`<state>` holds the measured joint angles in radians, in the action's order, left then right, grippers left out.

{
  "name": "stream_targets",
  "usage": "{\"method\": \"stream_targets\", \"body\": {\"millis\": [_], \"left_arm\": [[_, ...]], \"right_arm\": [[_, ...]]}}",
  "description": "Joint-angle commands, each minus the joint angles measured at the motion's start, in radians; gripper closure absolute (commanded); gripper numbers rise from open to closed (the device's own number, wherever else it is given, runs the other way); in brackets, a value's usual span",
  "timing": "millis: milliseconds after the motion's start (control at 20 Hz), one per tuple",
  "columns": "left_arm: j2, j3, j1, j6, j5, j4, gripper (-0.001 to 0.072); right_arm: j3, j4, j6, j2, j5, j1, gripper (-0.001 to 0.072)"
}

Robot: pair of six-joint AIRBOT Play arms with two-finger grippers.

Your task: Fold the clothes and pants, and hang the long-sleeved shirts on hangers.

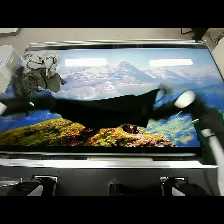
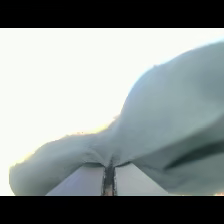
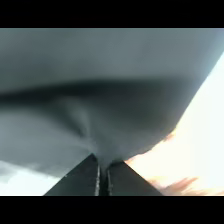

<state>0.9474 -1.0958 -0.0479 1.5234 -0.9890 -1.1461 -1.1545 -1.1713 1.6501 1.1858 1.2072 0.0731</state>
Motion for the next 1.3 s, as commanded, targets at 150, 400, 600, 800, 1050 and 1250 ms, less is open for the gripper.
{"method": "stream_targets", "body": {"millis": [150, 400, 600, 800, 1050, 1250], "left_arm": [[-0.154, -0.525, 0.023, -0.023, 0.007, -0.002, 0.0676], [-0.271, -0.691, 0.023, -0.021, 0.047, -0.002, 0.0678], [-0.277, -0.748, 0.024, 0.012, 0.159, -0.010, 0.0678], [-0.215, -0.734, 0.024, 0.013, 0.029, -0.194, 0.0678], [0.008, -0.514, 0.014, 0.009, -0.010, -0.257, 0.0676], [0.312, -0.332, 0.013, 0.016, 0.116, -0.256, 0.0675]], "right_arm": [[-0.747, -0.264, -0.017, -0.243, -0.078, -0.195, 0.0674], [-0.803, -0.251, -0.005, -0.414, -0.204, -0.195, 0.0674], [-0.803, -0.251, 0.011, -0.451, -0.248, -0.195, 0.0674], [-0.802, -0.306, 0.009, -0.396, -0.093, -0.195, 0.0674], [-0.674, -0.304, 0.003, -0.082, 0.241, -0.195, 0.0674], [-0.459, -0.263, 0.090, 0.253, 0.003, -0.195, 0.0674]]}}
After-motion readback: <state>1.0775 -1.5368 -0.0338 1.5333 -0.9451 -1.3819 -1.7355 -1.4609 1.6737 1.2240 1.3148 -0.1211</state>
